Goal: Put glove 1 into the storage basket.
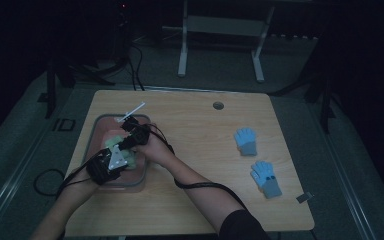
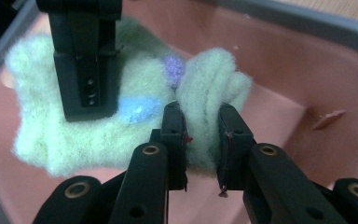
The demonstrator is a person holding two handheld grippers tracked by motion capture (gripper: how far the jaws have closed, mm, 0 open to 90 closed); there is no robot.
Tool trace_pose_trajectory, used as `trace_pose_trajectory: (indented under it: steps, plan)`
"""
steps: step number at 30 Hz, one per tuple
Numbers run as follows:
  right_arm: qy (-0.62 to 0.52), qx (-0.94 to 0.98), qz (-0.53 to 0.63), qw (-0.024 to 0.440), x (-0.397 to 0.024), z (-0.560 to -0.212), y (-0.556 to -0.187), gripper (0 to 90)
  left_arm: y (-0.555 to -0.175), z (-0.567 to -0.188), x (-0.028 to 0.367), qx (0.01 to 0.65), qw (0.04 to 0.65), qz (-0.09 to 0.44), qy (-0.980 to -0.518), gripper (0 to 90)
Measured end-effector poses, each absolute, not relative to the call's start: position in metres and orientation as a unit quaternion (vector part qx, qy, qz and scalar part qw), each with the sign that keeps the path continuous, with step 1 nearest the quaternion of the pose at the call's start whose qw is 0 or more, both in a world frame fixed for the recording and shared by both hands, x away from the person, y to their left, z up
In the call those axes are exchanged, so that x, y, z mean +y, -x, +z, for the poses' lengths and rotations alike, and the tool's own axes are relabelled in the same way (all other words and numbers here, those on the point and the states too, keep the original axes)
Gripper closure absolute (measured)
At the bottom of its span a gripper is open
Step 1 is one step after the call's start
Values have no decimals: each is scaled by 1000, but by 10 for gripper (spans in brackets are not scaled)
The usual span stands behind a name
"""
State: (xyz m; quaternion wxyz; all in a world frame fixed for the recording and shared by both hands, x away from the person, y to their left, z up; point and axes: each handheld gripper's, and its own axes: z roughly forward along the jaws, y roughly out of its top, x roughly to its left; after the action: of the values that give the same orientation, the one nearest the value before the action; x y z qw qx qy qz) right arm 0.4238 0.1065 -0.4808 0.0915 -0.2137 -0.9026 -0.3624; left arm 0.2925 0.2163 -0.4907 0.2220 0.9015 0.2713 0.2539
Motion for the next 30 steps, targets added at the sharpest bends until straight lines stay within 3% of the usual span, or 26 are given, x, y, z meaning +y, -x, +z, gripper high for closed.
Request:
trace_pose_trajectory:
  steps: [9,12,15,17,20,21,24,28,30]
  plan:
    - [242,-901,-351,71,93,-485,-433,542,-316,-501,211,274,179,198,-924,749]
    - [250,-896,-361,69,81,-483,-436,486,-319,-502,211,280,181,177,-926,705]
    - [251,-893,-366,69,75,-483,-436,473,-320,-502,212,287,185,171,-924,637]
    - [252,-890,-374,68,66,-480,-436,453,-320,-500,214,298,196,172,-918,495]
    - [250,-889,-378,64,60,-477,-435,442,-320,-498,216,310,207,176,-911,348]
    - [250,-888,-381,62,57,-475,-434,439,-319,-493,219,323,225,179,-902,348]
    - [240,-884,-397,61,42,-465,-427,414,-317,-487,221,339,249,177,-890,183]
    - [231,-879,-412,61,27,-456,-421,367,-316,-481,215,344,252,185,-885,85]
    - [229,-879,-415,57,21,-453,-418,332,-314,-477,211,343,272,188,-879,79]
